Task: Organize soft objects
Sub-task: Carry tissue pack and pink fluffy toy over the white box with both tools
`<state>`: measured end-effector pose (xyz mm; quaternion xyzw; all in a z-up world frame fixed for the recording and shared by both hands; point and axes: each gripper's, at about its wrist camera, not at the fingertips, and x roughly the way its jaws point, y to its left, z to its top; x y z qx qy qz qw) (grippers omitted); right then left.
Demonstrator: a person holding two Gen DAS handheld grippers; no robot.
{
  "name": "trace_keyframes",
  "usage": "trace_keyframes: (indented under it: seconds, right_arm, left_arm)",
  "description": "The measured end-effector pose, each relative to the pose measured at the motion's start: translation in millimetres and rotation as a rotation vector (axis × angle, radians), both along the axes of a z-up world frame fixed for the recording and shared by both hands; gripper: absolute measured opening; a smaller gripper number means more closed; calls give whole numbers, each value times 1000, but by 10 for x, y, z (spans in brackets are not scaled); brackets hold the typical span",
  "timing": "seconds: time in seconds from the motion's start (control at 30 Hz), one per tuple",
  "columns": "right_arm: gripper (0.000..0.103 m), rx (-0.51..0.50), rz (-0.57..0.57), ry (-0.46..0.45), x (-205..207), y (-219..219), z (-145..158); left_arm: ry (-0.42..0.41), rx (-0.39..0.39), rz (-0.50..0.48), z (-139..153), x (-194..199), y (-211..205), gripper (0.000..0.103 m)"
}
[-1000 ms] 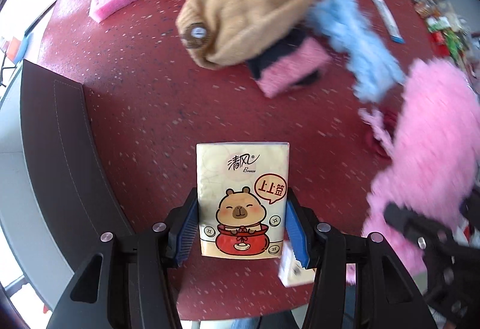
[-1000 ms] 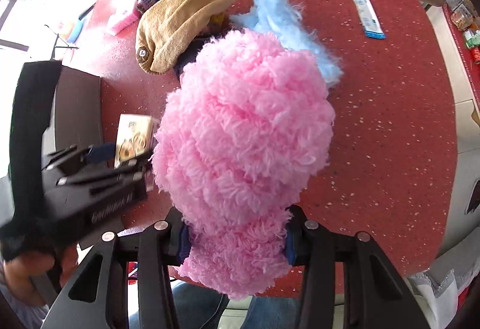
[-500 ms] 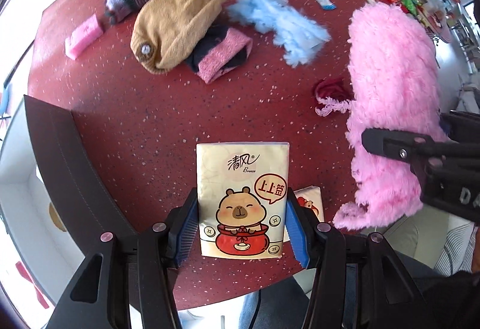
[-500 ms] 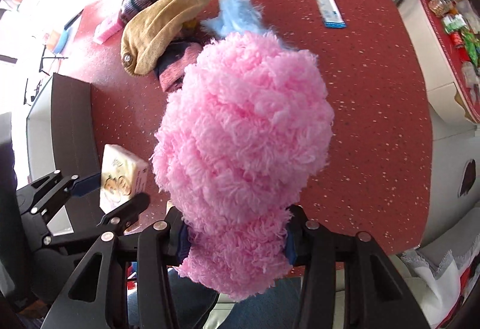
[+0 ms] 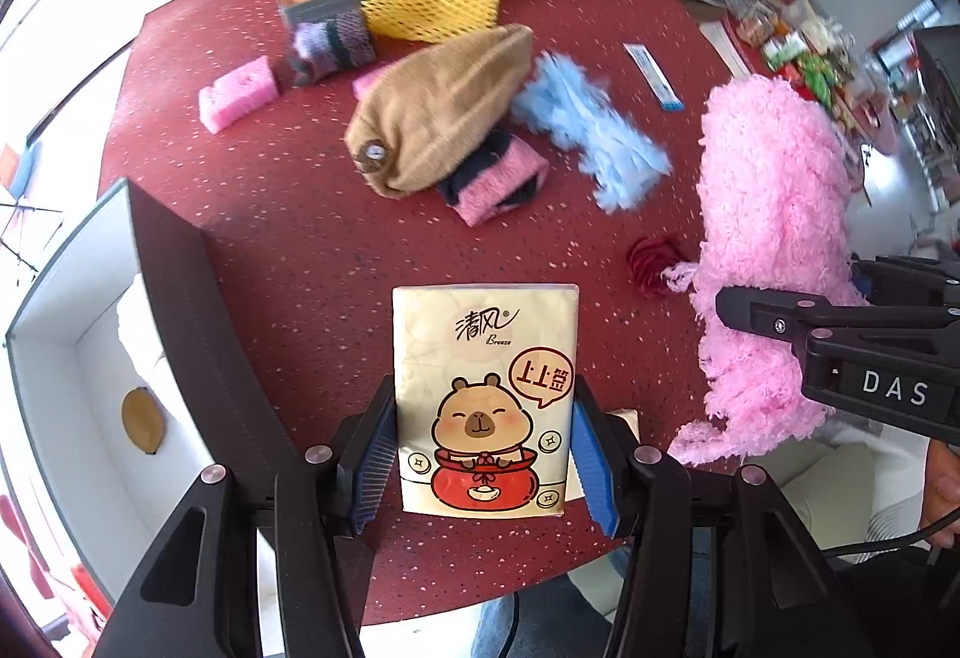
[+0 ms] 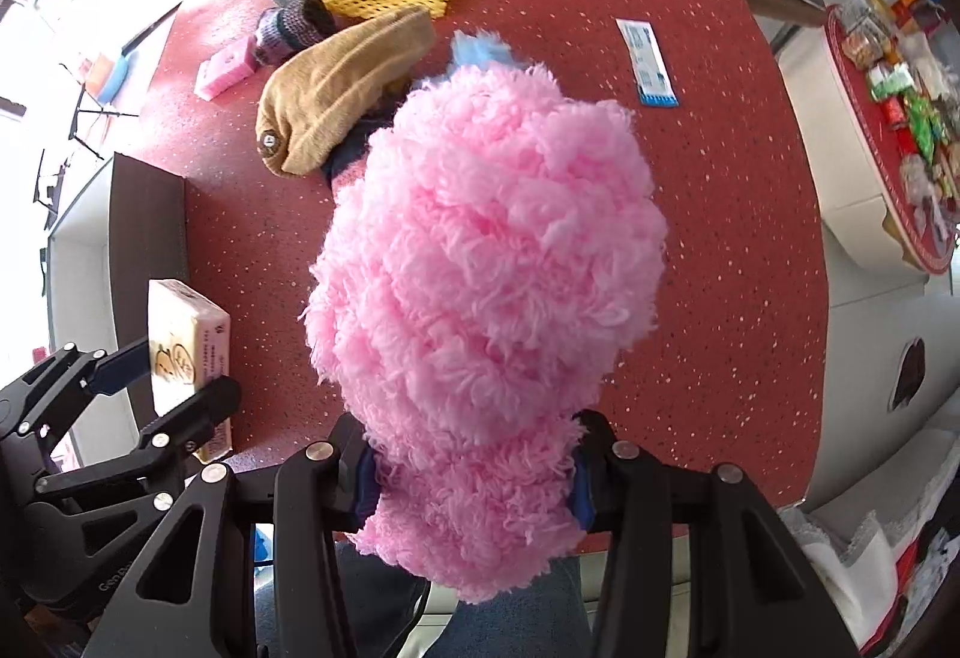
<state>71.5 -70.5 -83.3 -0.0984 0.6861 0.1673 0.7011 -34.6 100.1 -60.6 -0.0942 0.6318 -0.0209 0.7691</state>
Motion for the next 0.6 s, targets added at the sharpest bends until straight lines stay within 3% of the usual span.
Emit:
trace_keyframes:
  seconds: [0.6]
  right_arm:
    - [52, -19, 158, -61, 64, 564, 304]
  left_arm:
    - [-61, -17, 250, 126, -186, 683, 54]
